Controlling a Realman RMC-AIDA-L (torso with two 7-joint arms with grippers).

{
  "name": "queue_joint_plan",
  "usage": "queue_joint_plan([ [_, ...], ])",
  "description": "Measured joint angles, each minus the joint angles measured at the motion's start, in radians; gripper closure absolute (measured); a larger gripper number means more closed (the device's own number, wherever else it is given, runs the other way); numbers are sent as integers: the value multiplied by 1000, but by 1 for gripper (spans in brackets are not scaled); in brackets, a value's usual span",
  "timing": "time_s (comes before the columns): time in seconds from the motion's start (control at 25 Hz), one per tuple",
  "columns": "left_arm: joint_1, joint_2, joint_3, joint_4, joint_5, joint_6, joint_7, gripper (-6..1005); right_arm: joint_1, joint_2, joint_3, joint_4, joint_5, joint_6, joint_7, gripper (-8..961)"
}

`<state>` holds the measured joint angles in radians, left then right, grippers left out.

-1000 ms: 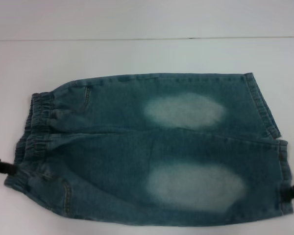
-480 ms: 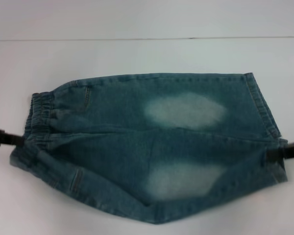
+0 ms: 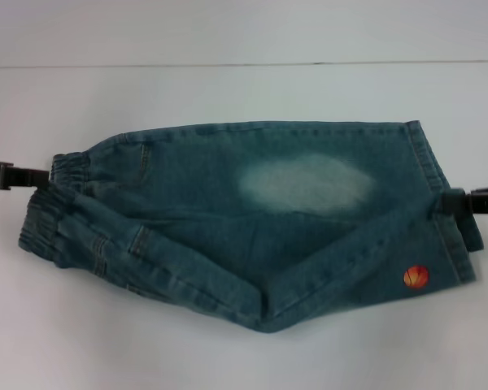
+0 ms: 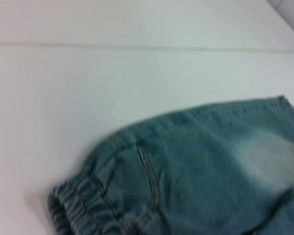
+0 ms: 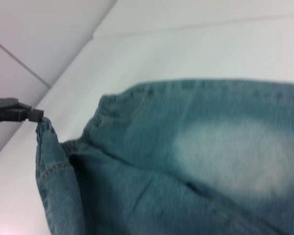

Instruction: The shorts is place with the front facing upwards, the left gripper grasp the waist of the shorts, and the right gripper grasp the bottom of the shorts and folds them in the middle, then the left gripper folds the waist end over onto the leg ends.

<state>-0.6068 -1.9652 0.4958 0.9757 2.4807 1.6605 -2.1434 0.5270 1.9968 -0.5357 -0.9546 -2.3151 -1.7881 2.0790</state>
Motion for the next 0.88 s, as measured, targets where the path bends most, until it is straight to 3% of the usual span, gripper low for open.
queue_joint_plan([
  [0.88, -32, -13, 13, -44, -106, -208, 24, 952, 54, 10, 3, 27, 120, 257, -136, 932],
])
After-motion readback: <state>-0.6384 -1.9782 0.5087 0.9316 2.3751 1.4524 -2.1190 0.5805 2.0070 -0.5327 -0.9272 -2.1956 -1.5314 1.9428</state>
